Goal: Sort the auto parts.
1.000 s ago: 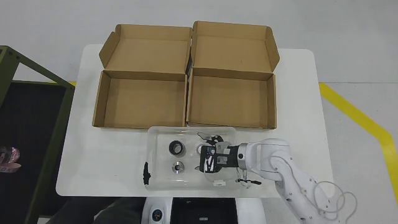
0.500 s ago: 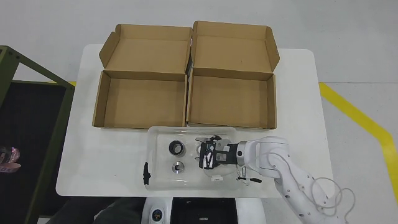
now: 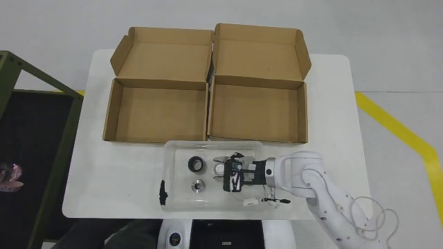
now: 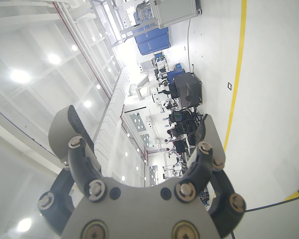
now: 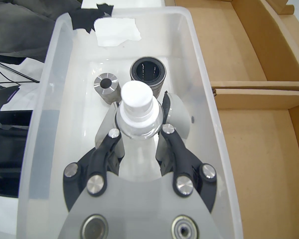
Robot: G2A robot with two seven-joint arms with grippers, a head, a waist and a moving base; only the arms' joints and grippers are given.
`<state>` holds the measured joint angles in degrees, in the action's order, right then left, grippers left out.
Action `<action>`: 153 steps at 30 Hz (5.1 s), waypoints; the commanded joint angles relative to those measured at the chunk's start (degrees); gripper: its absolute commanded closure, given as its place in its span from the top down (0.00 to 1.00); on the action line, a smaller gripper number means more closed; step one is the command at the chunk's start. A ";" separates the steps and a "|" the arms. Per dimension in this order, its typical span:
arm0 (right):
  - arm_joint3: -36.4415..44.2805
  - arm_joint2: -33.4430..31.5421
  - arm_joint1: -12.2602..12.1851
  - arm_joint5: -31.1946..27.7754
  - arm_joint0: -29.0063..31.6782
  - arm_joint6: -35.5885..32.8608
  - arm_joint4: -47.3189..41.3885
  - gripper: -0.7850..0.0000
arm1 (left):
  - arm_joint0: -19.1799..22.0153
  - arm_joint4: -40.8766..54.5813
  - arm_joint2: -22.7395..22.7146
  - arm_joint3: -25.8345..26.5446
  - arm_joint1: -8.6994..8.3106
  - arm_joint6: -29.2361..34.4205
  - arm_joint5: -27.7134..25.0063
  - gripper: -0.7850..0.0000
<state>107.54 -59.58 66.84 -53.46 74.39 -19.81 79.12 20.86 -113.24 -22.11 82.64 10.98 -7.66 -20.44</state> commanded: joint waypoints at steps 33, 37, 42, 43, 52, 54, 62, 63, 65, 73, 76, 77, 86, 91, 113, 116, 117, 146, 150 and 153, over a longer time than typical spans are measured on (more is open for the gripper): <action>8.49 -8.92 -1.66 3.48 -1.90 16.41 -6.39 0.00 | 0.00 0.00 0.00 0.00 0.00 0.00 0.00 1.00; 7.98 -9.85 -1.77 4.03 -2.35 17.24 -7.79 0.00 | 0.00 0.00 0.00 0.00 0.00 0.00 0.00 1.00; 6.29 -9.81 -1.70 5.77 -3.84 18.02 -7.16 0.00 | 0.00 0.00 0.00 0.00 0.00 0.00 0.00 1.00; 5.89 -9.51 -1.65 5.97 -4.22 18.19 -7.25 0.00 | 0.00 0.00 0.00 0.00 0.00 0.00 0.00 1.00; -1.65 -5.65 -0.77 9.48 -10.48 17.14 -6.67 0.00 | 0.00 0.00 0.00 0.00 0.00 0.00 0.00 1.00; -3.40 -4.68 -0.51 10.18 -11.89 17.03 -6.98 0.00 | 0.00 0.00 0.00 0.00 0.00 0.00 0.00 1.00; -11.17 -1.29 0.53 12.94 -17.46 13.16 -7.97 0.00 | 0.00 0.00 0.00 0.00 0.00 0.00 0.00 1.00; -12.17 -0.91 0.67 13.17 -18.04 12.94 -8.38 0.00 | 0.00 0.00 0.00 0.00 0.00 0.00 0.00 1.00; -14.18 -0.10 0.93 13.46 -19.23 12.20 -8.68 0.00 | 0.00 0.00 0.00 0.00 0.00 0.00 0.00 1.00; -20.47 2.82 1.94 14.95 -23.18 9.93 -8.77 0.00 | 0.00 0.00 0.00 0.00 0.00 0.00 0.00 1.00; -22.98 3.98 2.38 15.55 -24.31 9.44 -9.05 0.00 | 0.00 0.00 0.00 0.00 0.00 0.00 0.00 1.00; -23.89 4.38 2.53 15.69 -24.74 9.27 -9.08 0.00 | 0.00 0.00 0.00 0.00 0.00 0.00 0.00 1.00; -30.57 6.84 3.79 17.58 -27.69 8.79 -9.89 0.00 | 0.00 0.00 0.00 0.00 0.00 0.00 0.00 1.00; -33.35 7.60 4.35 18.09 -29.09 8.36 -10.39 0.17 | 0.00 0.00 0.00 0.00 0.00 0.00 0.00 1.00; -32.10 6.80 4.57 16.68 -29.81 8.06 -7.35 0.70 | 0.00 0.00 0.00 0.00 0.00 0.00 0.00 1.00; -28.51 5.17 3.98 16.08 -28.52 7.72 -6.42 0.80 | 0.00 0.00 0.00 0.00 0.00 0.00 0.00 1.00; -27.13 4.56 3.75 15.70 -27.93 7.52 -6.22 0.82 | 0.00 0.00 0.00 0.00 0.00 0.00 0.00 1.00; 8.95 -5.62 -2.20 1.78 -0.94 -4.57 -1.24 1.00 | 0.00 0.00 0.00 0.00 0.00 0.00 0.00 1.00; 10.16 -4.61 -2.63 0.40 1.48 -5.03 0.98 1.00 | 0.00 0.00 0.00 0.00 0.00 0.00 0.00 1.00; 10.70 -3.70 -2.83 0.36 2.63 -5.08 2.88 1.00 | 0.00 0.00 0.00 0.00 0.00 0.00 0.00 1.00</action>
<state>118.13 -63.57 64.06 -53.06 76.69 -24.98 81.51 20.86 -113.24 -22.11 82.64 10.98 -7.66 -20.44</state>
